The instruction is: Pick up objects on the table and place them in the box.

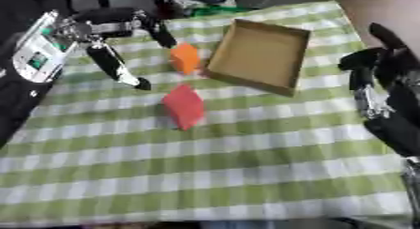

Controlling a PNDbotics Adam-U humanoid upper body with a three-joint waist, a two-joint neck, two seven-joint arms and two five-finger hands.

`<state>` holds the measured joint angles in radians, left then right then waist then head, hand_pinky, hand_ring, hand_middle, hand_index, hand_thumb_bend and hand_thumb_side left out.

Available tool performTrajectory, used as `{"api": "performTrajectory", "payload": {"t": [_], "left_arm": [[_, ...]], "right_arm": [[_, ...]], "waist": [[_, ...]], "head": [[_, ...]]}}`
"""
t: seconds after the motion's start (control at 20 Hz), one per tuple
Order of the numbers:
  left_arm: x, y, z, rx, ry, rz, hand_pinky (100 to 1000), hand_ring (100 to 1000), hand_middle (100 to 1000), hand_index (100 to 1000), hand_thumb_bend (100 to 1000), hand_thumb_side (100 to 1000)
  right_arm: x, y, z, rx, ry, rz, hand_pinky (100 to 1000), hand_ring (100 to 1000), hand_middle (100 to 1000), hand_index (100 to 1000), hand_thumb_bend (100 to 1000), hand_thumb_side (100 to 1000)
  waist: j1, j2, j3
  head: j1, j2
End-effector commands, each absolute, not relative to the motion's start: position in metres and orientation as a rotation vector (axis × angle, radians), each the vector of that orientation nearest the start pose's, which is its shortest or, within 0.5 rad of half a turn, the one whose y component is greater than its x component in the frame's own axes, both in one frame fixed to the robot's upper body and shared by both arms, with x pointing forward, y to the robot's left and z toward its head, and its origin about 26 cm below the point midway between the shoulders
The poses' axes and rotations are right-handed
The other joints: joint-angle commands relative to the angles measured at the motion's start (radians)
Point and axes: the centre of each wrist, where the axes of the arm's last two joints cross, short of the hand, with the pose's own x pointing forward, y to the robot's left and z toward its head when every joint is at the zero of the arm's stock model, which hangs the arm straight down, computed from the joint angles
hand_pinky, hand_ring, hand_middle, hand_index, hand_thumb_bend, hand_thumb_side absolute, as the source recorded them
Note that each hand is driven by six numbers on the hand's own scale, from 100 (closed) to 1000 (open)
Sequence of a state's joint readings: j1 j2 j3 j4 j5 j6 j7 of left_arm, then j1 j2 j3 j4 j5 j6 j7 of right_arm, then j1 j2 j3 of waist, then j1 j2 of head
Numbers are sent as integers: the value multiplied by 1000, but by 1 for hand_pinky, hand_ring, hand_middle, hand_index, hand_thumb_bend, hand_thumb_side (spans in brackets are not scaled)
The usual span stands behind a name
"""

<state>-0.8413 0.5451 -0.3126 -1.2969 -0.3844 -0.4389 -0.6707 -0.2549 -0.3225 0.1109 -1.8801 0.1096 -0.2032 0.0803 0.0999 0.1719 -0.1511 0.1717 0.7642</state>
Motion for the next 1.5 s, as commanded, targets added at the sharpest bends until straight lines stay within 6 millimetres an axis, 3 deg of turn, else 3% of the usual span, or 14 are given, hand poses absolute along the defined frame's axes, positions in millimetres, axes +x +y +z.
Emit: {"api": "performTrajectory", "payload": {"t": [0.05,0.65,1.5], "left_arm": [[436,242,235,252,-1583,-2338,773,734,690,841,588,135],[448,209,205,147,-1484,-2512,771,744,702,846,599,114],[456,203,177,85,-1390,-2588,758,735,674,828,571,100]], "right_arm": [[310,-247,157,-127,-2276,654,852,703,646,1000,100,600],[311,-246,156,-122,-2272,661,852,703,645,1000,100,600],[311,-246,156,-119,-2270,665,852,703,644,1000,100,602]], "waist": [[-3,-19,-1],[1,-21,-7],[6,-19,-14]], "head": [[-2,-4],[-1,-2],[-2,-3]]}}
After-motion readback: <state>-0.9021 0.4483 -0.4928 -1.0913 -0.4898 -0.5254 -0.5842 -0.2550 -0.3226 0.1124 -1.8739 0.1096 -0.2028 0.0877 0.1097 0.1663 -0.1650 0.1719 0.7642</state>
